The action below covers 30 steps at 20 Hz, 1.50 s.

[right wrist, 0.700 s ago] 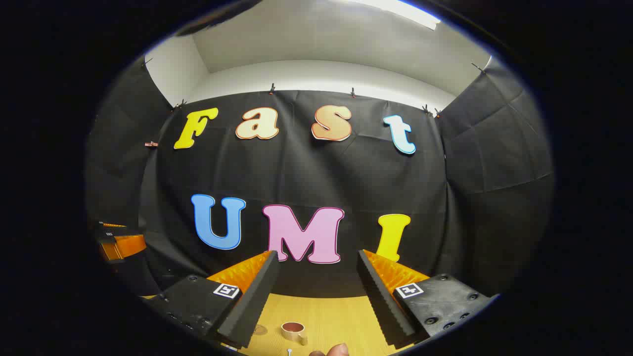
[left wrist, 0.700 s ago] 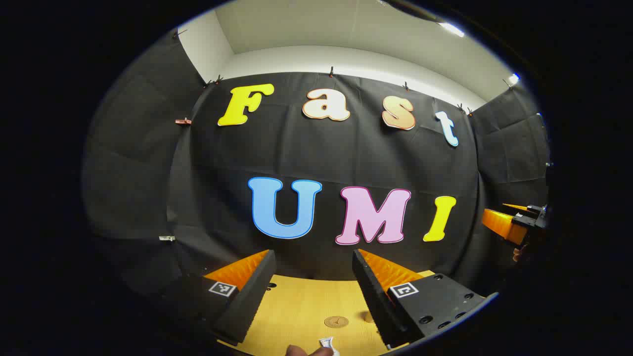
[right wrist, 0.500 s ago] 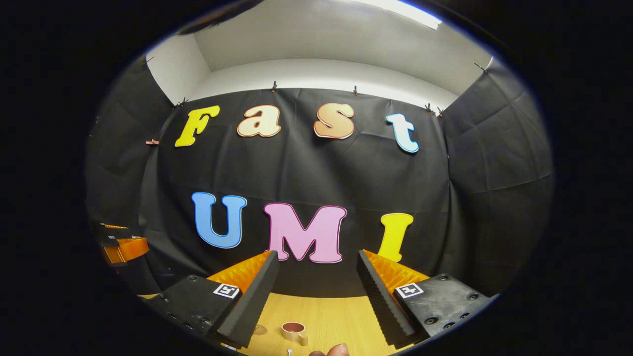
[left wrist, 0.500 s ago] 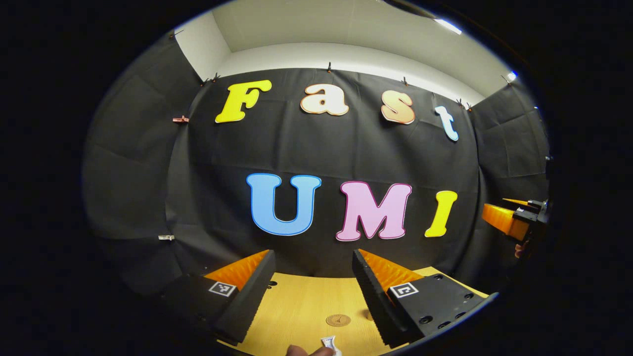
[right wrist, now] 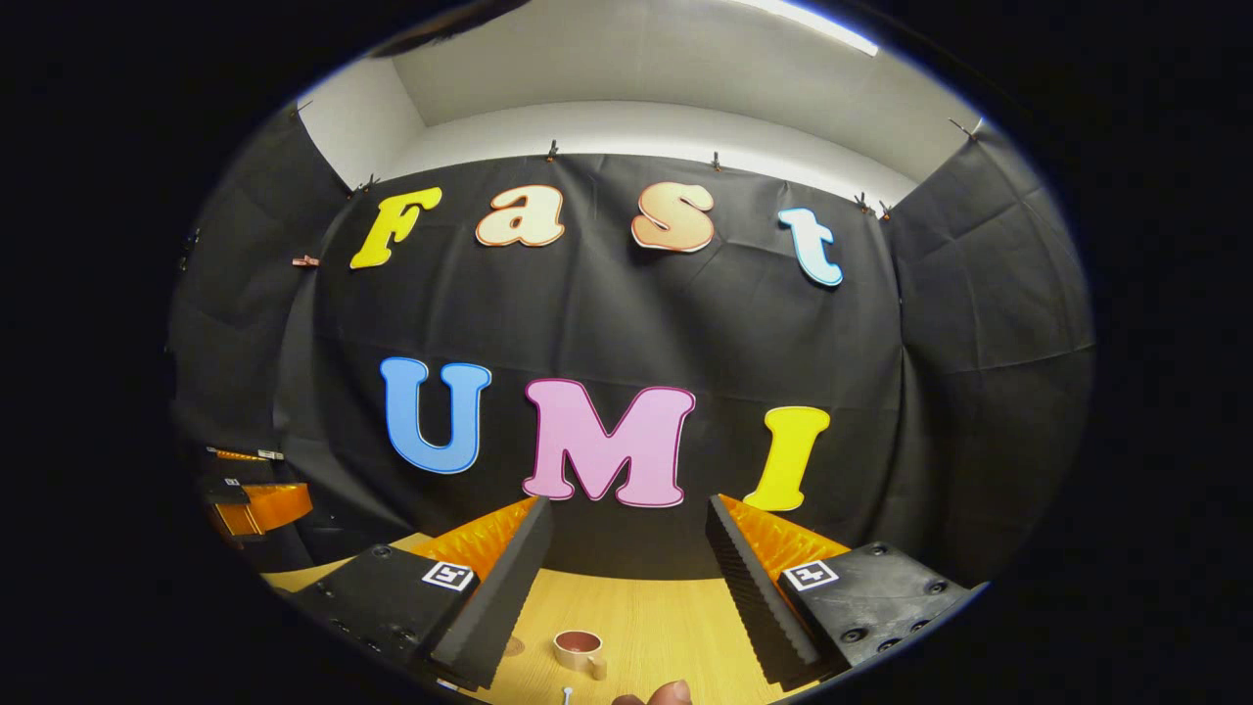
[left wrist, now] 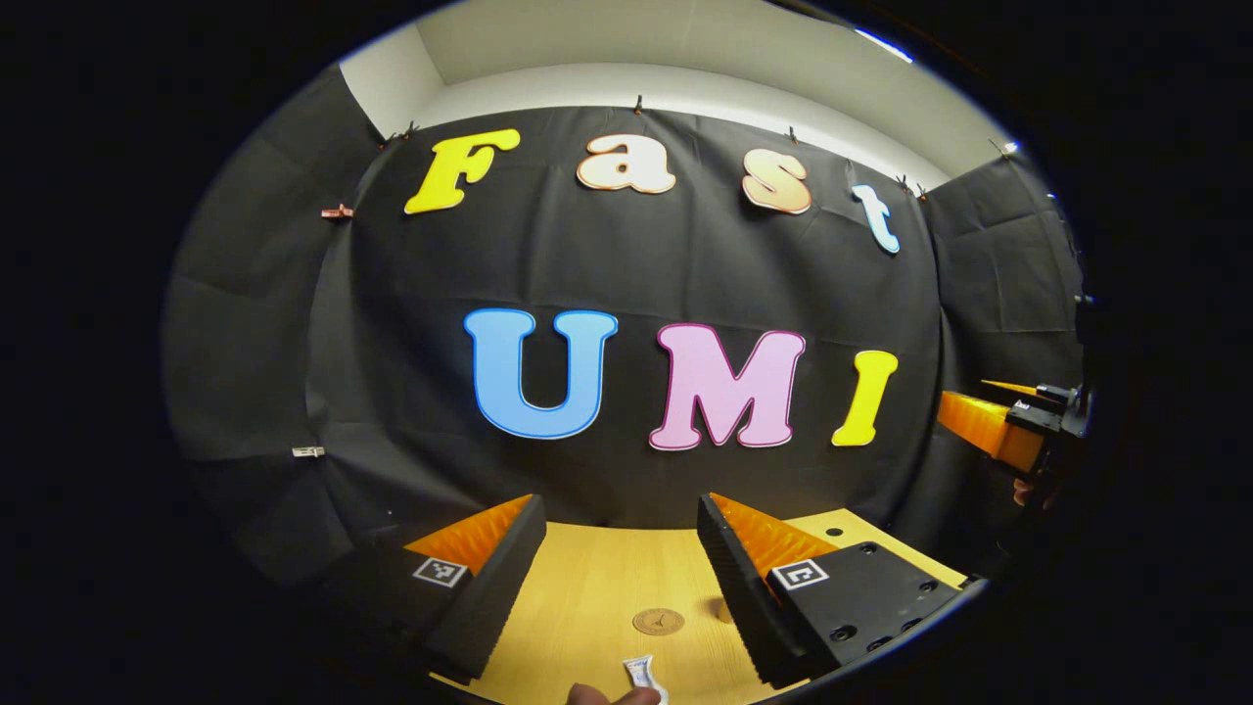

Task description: Put the toothbrush and toothpaste on the desktop into the cup, then pick up the cup and place it on the coaster on the desktop.

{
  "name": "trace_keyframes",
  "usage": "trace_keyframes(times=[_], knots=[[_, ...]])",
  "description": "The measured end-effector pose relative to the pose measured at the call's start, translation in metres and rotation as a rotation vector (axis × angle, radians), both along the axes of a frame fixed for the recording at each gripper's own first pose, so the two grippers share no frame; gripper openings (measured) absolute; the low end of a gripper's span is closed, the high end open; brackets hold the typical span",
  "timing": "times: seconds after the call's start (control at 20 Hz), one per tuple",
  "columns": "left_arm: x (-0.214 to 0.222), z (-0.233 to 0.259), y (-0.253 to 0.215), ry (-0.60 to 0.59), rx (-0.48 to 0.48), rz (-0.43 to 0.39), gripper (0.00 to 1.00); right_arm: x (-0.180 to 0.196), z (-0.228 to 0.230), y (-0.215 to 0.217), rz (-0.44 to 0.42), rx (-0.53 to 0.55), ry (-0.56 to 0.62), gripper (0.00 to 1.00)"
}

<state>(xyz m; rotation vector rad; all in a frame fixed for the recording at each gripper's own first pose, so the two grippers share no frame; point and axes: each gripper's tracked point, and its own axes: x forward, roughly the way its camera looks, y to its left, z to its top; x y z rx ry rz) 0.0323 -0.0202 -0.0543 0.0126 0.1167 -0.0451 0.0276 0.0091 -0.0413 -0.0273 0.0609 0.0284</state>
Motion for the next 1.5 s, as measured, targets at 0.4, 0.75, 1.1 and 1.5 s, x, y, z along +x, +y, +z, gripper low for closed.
trace_keyframes(times=[0.4,0.75,1.1,1.5], knots=[[0.011,-0.123,-0.015,0.324,-0.029,-0.046,0.97,0.014,-0.042,-0.008,0.003,-0.007,0.078,0.97],[0.003,-0.264,-0.029,0.693,-0.133,-0.039,0.95,0.025,-0.095,-0.026,-0.005,-0.016,0.168,0.97],[-0.005,-0.386,-0.020,0.962,-0.100,-0.001,0.94,0.034,-0.139,-0.046,-0.020,-0.046,0.244,0.98],[-0.005,-0.443,-0.011,1.106,-0.159,0.079,0.89,0.024,-0.213,-0.035,0.039,-0.015,0.424,0.98]])
